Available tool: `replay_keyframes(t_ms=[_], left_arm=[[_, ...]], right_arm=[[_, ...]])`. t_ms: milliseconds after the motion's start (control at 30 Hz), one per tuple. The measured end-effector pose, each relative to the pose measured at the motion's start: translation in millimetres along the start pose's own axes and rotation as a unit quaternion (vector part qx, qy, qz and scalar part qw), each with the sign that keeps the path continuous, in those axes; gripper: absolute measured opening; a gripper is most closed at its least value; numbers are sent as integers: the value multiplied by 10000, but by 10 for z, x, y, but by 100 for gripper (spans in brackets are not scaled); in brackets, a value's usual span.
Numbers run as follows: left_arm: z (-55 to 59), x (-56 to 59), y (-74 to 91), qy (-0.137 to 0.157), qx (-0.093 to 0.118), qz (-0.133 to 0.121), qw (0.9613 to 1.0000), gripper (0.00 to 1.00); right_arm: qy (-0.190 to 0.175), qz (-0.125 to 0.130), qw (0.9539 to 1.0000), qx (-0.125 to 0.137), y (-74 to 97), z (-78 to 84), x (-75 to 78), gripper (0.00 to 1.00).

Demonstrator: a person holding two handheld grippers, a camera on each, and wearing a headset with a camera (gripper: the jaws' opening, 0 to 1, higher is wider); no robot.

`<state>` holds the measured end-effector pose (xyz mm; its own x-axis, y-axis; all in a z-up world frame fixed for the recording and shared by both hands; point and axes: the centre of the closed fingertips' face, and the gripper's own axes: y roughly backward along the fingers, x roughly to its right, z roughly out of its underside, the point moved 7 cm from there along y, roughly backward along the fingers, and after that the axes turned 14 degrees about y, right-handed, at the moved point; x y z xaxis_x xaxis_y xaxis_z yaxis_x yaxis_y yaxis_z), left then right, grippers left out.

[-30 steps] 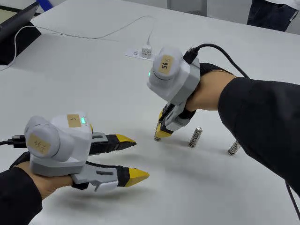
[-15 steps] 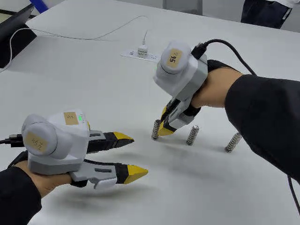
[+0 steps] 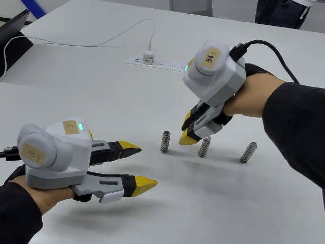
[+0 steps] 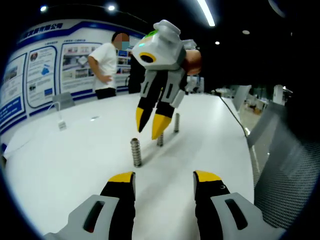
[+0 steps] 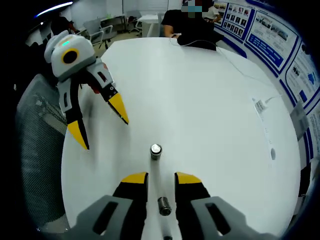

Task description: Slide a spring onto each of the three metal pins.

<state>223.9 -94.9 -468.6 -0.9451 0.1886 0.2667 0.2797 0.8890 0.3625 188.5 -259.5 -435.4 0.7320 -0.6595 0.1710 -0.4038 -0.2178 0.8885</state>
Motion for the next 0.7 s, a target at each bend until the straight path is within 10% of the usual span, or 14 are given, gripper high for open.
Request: replay_keyframes(t_ms=[700], left_arm=[[-97, -17, -31, -43, -26, -11, 10000, 49]], right_arm=[[-544, 545, 9962, 411, 351, 383, -140, 27]])
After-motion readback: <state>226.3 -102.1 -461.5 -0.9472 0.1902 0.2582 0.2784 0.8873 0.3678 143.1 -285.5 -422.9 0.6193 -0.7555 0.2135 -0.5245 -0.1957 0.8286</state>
